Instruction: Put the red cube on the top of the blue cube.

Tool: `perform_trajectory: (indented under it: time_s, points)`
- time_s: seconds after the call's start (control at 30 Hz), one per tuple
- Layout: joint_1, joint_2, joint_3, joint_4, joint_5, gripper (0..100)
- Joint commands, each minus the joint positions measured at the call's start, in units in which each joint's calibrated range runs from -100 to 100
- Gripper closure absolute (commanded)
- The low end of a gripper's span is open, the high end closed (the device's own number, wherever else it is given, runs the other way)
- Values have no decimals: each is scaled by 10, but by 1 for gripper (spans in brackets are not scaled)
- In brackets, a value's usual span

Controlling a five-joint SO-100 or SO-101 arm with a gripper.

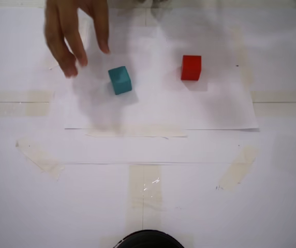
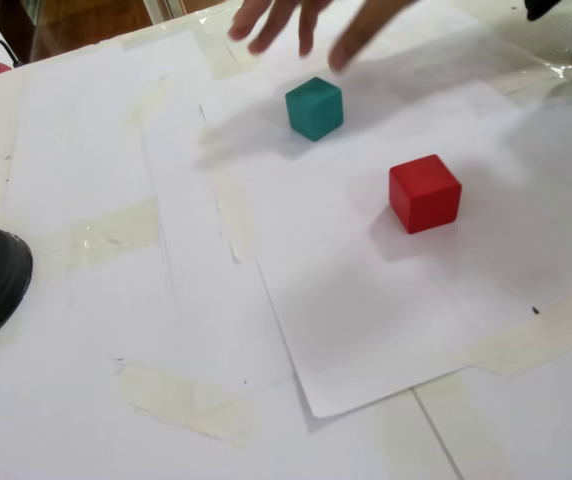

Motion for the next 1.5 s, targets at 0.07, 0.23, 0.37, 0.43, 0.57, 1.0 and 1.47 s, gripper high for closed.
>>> perform_trajectory:
  time_s: [0.07, 0.23, 0.37, 0.43, 0.57, 1.0, 1.47]
  points:
    - [-3, 1, -45, 5, -3, 100]
    - [4, 1, -46, 9, -1, 100]
    - [-6, 1, -47, 12, -3, 100]
    - [-6, 1, -47, 11, -3, 100]
    - [-4, 1, -42, 5, -1, 100]
    - [33, 1, -131, 67, 8, 100]
    - [30, 125, -269, 115, 15, 100]
